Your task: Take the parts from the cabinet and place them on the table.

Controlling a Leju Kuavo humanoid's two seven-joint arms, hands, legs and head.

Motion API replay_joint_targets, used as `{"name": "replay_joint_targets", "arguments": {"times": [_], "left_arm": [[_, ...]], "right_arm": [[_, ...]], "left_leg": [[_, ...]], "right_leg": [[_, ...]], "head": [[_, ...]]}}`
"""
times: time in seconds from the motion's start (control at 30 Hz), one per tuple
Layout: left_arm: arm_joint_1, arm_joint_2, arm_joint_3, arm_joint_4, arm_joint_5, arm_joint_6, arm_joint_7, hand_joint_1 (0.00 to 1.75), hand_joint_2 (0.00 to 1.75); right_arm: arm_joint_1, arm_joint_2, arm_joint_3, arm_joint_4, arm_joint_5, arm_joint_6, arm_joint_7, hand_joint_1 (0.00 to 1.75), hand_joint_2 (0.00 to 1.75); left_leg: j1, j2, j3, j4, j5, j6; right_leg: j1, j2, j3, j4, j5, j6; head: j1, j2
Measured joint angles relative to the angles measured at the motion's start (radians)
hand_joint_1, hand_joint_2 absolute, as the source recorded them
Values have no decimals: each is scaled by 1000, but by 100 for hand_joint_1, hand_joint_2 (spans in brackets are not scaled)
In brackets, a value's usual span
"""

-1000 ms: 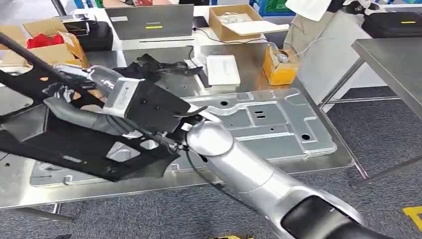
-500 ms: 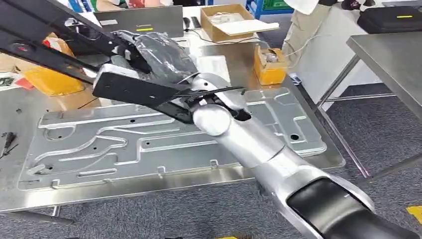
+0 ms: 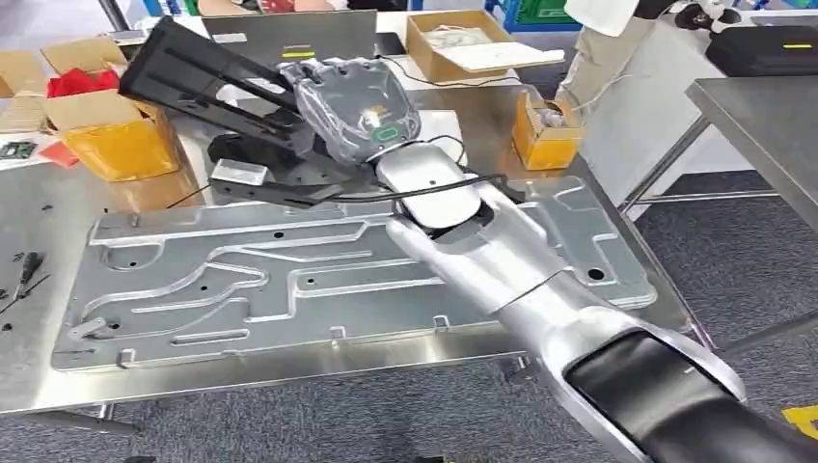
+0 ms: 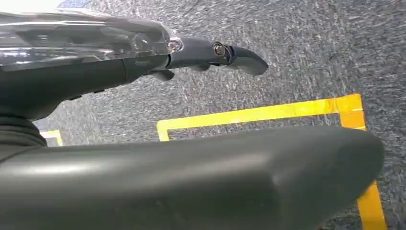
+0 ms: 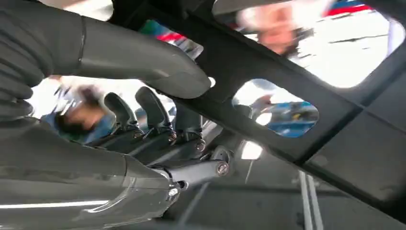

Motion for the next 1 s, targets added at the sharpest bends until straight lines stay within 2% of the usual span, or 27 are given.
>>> {"name": "replay_joint_targets", "arguments": {"times": [0.07, 0.1, 0.2, 0.27, 0.3, 0.37, 0.4, 0.43, 0.47, 0.5, 0.57, 0.6, 0.73, 0.77, 0.8, 0.83, 0.9, 0.93, 0.97, 1.0], "left_arm": [[-2, -4, 0, 0, 0, 0, -6, 0, 175], [-3, -7, 0, 0, -1, 0, -7, 0, 175], [-1, -10, 0, 0, -2, 1, -8, 0, 175], [-2, -12, 0, 0, -3, 1, -10, 0, 175], [-2, -12, 0, 0, -3, 1, -11, 0, 175], [-2, -12, 0, 0, -8, 2, -12, 0, 175], [-1, -12, 0, 0, -10, 2, -13, 0, 175], [2, -13, 0, 0, -11, 2, -14, 0, 175], [4, -13, 0, 0, -13, 2, -17, 0, 175], [5, -13, 0, 0, -16, 3, -24, 0, 175], [2, -13, 0, 0, -21, 8, -33, 0, 175], [0, -13, 0, 0, -21, 11, -38, 0, 175], [1, -14, 0, 0, -27, 13, -58, 0, 175], [0, -16, 0, 0, -31, 13, -62, 0, 175], [-2, -16, 0, 0, -32, 14, -65, 0, 175], [-4, -16, 0, 0, -32, 16, -67, 0, 175], [-4, -16, 0, 0, -33, 19, -73, 0, 175], [-4, -16, 0, 0, -33, 20, -74, 0, 175], [-4, -16, 0, 0, -34, 22, -76, 0, 175], [-4, -16, 0, 0, -34, 22, -76, 0, 175]], "right_arm": [[0, 2, 15, 41, 16, -33, 6, 175, 175], [1, 2, 23, 61, 18, -47, 8, 175, 175], [18, 11, 36, 112, 20, -71, 15, 175, 175], [24, 25, 41, 136, 21, -91, 8, 175, 175], [26, 34, 45, 151, 21, -99, 3, 175, 175], [37, 42, 50, 170, 23, -107, 0, 175, 175], [43, 44, 52, 180, 23, -108, -2, 175, 175], [50, 45, 52, 188, 23, -108, -5, 175, 175], [58, 47, 53, 195, 21, -110, -7, 175, 175], [64, 49, 53, 200, 21, -111, -12, 175, 175], [72, 55, 53, 206, 21, -114, -23, 175, 175], [77, 56, 53, 210, 21, -115, -27, 175, 175], [105, 63, 61, 218, 18, -117, -42, 175, 175], [111, 65, 70, 217, 15, -116, -44, 175, 175], [113, 65, 78, 216, 12, -114, -45, 0, 0], [116, 66, 87, 215, 7, -113, -45, 0, 0], [128, 65, 108, 213, -1, -107, -46, 0, 0], [136, 65, 115, 212, -7, -104, -46, 0, 0], [142, 65, 127, 205, -14, -96, -46, 0, 0], [145, 65, 135, 200, -20, -91, -46, 0, 0]], "left_leg": [[0, -3, 8, -1, -6, -6], [-6, -4, 7, -1, -8, -10], [-2, -3, 10, -12, -4, -26], [-2, 0, 10, -6, -18, -35], [-2, 1, -8, 32, -46, -35], [-3, 1, -82, 188, -119, -39], [-3, 1, -118, 260, -140, -41], [-3, 1, -134, 287, -137, -41], [-3, 1, -126, 267, -116, -42], [-2, 2, -99, 205, -75, -42], [1, 3, -14, 28, 13, -43], [-3, 3, 0, 4, -2, -41], [-5, 2, -1, -3, 1, -19], [0, 3, 2, -7, 4, -12], [0, 3, 3, -8, 4, -6], [0, 3, 3, -8, 3, -3], [0, 3, 5, -8, 3, -1], [0, 3, 5, -7, 3, -1], [0, 3, 7, -7, 2, -1], [0, 2, 8, -7, 1, -1]], "right_leg": [[2, 0, 75, -174, 85, -13], [7, 1, 88, -187, 73, -16], [11, 4, 89, -201, 68, -25], [1, 2, 99, -221, 77, -36], [1, 0, 100, -222, 76, -42], [4, -2, 101, -222, 75, -45], [5, -3, 101, -222, 74, -46], [6, -3, 102, -222, 74, -46], [5, -2, 103, -221, 73, -46], [5, -1, 104, -220, 72, -45], [4, 1, 106, -213, 66, -39], [13, 2, 102, -207, 62, -33], [11, 4, 100, -208, 66, -22], [9, 3, 98, -201, 53, -14], [8, 1, 85, -166, 27, -7], [4, 0, 57, -102, -9, -2], [0, 0, -20, 64, -75, 4], [-2, 0, -42, 108, -81, 5], [-3, 0, -41, 100, -64, 5], [-3, 0, -16, 46, -27, 4]], "head": [[0, 0], [-2, 0], [-1, 0], [-2, 0], [-2, 0], [-2, 0], [-2, 0], [-2, 0], [-2, 0], [-2, 0], [-2, 0], [-3, 0], [1, 0], [1, 0], [4, 0], [5, 0], [5, 0], [5, 0], [5, 0], [5, 0]]}}
